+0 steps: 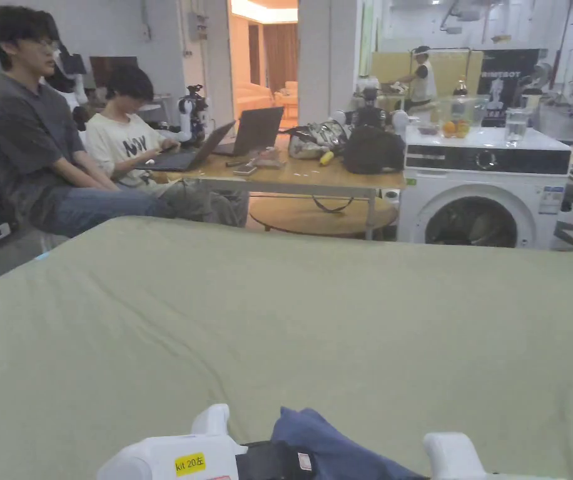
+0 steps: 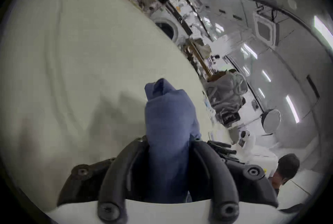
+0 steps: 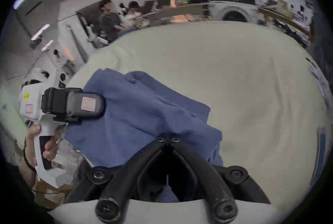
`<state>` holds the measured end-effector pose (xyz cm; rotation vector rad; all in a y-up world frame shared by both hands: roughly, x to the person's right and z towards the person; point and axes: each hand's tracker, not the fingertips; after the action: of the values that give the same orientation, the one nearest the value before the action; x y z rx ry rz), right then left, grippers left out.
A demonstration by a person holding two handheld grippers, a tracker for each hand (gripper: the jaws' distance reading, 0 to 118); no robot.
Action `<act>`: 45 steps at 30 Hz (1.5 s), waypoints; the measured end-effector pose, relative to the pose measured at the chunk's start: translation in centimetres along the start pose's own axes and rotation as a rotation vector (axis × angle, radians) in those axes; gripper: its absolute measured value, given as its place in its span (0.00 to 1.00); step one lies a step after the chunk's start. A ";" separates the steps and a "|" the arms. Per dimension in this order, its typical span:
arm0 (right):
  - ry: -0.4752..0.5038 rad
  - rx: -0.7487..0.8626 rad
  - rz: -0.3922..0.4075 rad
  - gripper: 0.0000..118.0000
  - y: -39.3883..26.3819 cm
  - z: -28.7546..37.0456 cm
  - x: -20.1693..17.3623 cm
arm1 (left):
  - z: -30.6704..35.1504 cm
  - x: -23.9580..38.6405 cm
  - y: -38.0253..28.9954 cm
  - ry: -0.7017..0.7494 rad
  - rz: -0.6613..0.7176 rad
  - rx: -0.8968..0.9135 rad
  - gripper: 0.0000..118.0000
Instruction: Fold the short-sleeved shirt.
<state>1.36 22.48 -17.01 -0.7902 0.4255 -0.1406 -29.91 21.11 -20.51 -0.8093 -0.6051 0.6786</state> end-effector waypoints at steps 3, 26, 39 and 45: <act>0.104 0.077 0.074 0.00 3.3 -4.2 -5.3 | 7.2 -4.9 3.8 0.108 0.069 0.135 0.23; 0.007 0.335 0.143 0.00 6.0 0.5 -2.2 | 17.8 2.2 6.1 0.655 -0.497 0.642 0.64; -0.431 0.552 0.091 0.00 1.5 17.5 7.4 | 4.8 17.7 1.6 0.381 -0.852 0.627 0.00; -0.461 0.597 0.045 0.00 1.4 18.7 8.2 | 4.3 16.4 2.4 0.229 -0.707 0.612 0.00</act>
<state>16.64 33.53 -8.95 -0.2075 -0.0451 -0.0347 -23.26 36.36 -16.41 -0.0681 -0.3971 0.0915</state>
